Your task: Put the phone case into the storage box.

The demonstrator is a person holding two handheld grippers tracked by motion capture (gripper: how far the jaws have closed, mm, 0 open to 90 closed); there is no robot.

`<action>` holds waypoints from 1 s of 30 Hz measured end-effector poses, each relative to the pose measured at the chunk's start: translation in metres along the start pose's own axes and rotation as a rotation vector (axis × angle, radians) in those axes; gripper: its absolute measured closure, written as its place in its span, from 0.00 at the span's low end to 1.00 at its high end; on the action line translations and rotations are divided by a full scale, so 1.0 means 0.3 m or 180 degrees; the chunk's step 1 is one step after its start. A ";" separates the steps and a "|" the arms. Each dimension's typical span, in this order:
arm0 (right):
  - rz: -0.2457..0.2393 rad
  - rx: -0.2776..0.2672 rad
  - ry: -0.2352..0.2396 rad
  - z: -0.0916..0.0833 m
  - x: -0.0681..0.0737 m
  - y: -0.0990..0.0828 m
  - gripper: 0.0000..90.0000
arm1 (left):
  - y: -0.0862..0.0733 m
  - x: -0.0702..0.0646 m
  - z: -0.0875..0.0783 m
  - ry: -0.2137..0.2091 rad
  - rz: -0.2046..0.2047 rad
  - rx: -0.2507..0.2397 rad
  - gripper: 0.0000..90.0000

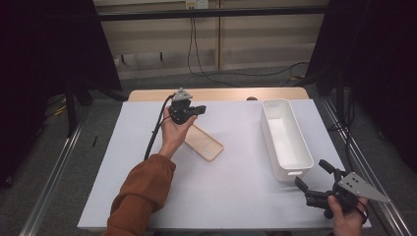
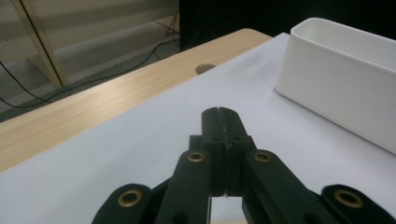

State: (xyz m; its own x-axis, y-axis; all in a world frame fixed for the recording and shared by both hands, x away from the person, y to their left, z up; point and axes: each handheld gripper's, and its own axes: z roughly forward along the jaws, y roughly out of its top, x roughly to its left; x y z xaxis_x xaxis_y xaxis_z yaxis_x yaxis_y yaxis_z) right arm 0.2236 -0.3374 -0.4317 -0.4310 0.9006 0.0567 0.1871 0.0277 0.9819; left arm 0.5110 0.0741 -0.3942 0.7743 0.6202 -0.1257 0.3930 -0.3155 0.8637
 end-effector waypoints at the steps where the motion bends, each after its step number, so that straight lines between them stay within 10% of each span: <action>1: 0.0000 -0.0001 0.0000 0.000 0.000 0.000 0.00 | 0.000 0.000 0.000 0.0000 0.0000 0.0000 1.00; 10: -0.0004 -0.0001 0.0008 0.000 0.000 0.000 0.00 | 0.028 0.003 0.024 0.0039 0.0040 0.0515 1.00; 30: -0.0026 0.0004 0.0025 0.001 0.000 -0.001 0.00 | 0.030 0.036 0.105 0.0096 0.0046 0.1157 1.00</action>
State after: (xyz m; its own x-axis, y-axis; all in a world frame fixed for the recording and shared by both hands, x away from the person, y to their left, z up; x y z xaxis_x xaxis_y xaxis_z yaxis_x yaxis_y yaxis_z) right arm 0.2237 -0.3373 -0.4320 -0.4394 0.8969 0.0501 0.1846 0.0355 0.9822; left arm 0.5387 0.0553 -0.4030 0.7683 0.6328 -0.0957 0.5368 -0.5558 0.6348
